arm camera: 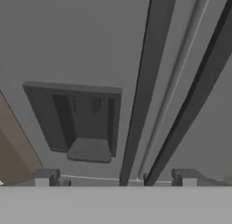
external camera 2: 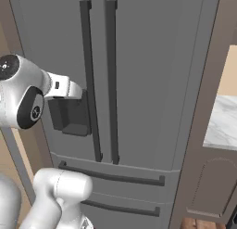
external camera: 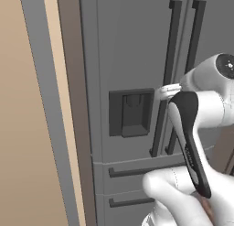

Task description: Take the cakes from the fridge and place them on the empty tray on the dining counter.

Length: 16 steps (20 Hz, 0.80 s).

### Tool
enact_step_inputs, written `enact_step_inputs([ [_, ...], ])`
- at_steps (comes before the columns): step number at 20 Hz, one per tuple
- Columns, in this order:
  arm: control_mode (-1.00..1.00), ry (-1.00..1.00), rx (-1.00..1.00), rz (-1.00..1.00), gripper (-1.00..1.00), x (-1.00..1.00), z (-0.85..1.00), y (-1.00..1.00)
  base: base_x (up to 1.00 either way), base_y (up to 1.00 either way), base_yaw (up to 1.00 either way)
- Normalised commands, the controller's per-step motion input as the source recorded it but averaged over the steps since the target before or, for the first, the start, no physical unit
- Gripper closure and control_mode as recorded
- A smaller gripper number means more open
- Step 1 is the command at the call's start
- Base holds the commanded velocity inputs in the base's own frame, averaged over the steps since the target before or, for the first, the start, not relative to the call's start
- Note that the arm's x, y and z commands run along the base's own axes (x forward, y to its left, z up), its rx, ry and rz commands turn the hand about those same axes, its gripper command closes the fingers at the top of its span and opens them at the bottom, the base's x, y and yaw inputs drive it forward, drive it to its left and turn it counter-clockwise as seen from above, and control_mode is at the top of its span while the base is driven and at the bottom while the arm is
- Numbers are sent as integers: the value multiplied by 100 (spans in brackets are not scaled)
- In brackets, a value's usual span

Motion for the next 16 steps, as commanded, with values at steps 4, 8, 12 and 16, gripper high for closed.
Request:
enact_step_inputs([
  [4,-100,-6,4,-6,-100,-52,22,-1,0,0,0],
  [8,-100,0,6,-4,-100,-31,38,-1,0,0,0],
  [12,100,0,7,-2,-100,-25,41,-6,-25,-13,-1],
  [16,100,0,0,0,-100,0,0,0,-100,-56,-7],
])
